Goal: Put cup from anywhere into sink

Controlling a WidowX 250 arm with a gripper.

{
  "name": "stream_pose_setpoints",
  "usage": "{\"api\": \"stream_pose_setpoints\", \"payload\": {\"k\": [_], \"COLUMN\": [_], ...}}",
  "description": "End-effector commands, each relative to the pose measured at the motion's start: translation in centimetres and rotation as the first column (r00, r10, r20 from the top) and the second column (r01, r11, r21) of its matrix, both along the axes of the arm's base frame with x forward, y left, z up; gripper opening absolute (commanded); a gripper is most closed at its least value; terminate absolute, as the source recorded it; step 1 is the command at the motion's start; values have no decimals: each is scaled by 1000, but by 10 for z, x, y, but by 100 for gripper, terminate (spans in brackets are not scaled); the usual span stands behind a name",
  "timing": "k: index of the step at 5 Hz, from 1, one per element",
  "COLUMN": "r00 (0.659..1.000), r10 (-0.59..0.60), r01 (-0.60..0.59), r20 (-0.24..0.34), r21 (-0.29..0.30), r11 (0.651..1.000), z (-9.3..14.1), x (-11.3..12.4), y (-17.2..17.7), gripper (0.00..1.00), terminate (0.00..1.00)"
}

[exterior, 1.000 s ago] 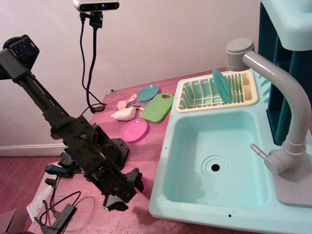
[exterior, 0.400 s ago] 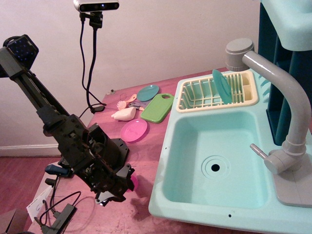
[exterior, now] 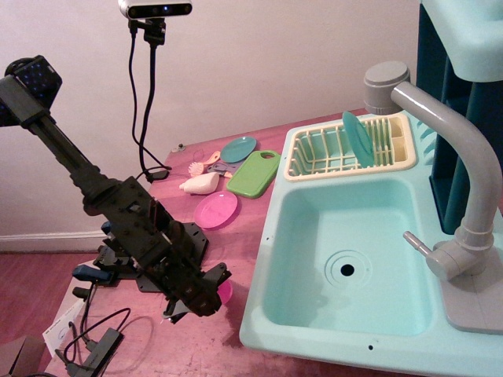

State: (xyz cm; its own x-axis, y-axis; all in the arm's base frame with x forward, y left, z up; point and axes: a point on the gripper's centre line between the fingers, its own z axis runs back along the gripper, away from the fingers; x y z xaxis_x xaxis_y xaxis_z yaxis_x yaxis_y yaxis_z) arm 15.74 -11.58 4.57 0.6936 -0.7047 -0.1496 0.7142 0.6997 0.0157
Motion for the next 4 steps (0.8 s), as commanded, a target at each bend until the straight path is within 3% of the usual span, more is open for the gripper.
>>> {"api": "stream_pose_setpoints", "payload": {"k": [1,2,3,4], "r00": [997,993,991,985], "r10": [-60,-91,-101,-123], "r01": [59,84,95,113], "r20": [52,81,82,119], "r21": [17,85,79,88], "r11": [998,993,992,990], "z": [29,79,111,131], "x": [20,38,50,63], "y": [6,19,27,35], "gripper": [0,0,0,0], "terminate": [0,0,0,0]}}
